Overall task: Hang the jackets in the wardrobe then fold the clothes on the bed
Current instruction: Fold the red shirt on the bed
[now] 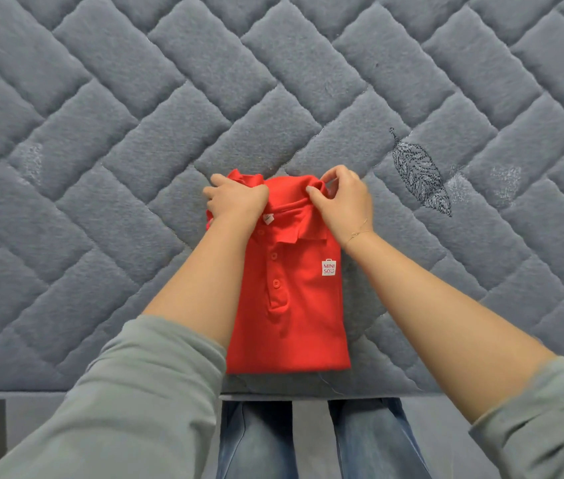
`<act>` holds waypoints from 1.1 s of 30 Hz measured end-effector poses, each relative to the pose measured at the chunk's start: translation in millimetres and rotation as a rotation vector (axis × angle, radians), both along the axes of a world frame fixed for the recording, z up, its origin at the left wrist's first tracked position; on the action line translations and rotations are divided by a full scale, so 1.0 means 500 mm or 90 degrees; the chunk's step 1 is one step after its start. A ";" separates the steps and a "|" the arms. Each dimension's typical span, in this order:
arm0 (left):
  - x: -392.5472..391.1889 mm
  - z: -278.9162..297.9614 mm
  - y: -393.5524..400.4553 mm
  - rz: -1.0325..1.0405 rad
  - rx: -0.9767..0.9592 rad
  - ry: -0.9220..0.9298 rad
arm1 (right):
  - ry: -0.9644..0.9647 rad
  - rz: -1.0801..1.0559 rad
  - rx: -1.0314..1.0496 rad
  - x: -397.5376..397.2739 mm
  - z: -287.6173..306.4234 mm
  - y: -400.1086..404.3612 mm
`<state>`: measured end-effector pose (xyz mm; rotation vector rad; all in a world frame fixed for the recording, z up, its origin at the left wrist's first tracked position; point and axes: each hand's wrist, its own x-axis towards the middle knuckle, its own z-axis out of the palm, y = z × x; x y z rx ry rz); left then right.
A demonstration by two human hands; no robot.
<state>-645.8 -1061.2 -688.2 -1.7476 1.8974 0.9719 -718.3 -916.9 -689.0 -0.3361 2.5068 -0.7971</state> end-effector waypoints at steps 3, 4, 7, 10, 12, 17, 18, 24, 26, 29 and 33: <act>0.042 0.007 -0.009 -0.018 -0.020 0.070 | -0.016 -0.025 -0.032 -0.004 -0.002 0.008; 0.064 0.011 -0.007 0.004 -0.008 0.123 | -0.021 -0.028 -0.042 -0.006 -0.002 0.012; 0.124 0.030 -0.005 0.339 0.192 0.344 | -0.053 -0.046 -0.081 -0.014 0.001 0.026; 0.171 0.044 -0.009 0.645 0.418 0.483 | -0.202 -0.156 -0.160 -0.028 0.004 0.039; 0.194 0.045 -0.009 0.703 0.476 0.524 | -0.313 -0.232 -0.208 -0.037 0.006 0.045; 0.203 0.046 -0.009 0.625 0.473 0.507 | -0.332 -0.184 -0.189 -0.047 0.004 0.052; 0.198 0.044 -0.016 0.570 0.453 0.507 | -0.307 -0.153 -0.185 -0.050 0.003 0.050; 0.152 0.051 -0.058 0.180 0.205 0.388 | -0.113 0.177 -0.123 -0.068 0.006 0.014; 0.146 0.058 -0.072 0.066 0.214 0.384 | -0.063 0.296 -0.096 -0.070 0.004 -0.002; 0.146 0.064 -0.089 -0.061 0.181 0.386 | -0.009 0.408 -0.023 -0.074 -0.002 -0.021; 0.155 0.070 -0.103 -0.060 0.155 0.376 | 0.011 0.401 -0.004 -0.084 -0.010 -0.022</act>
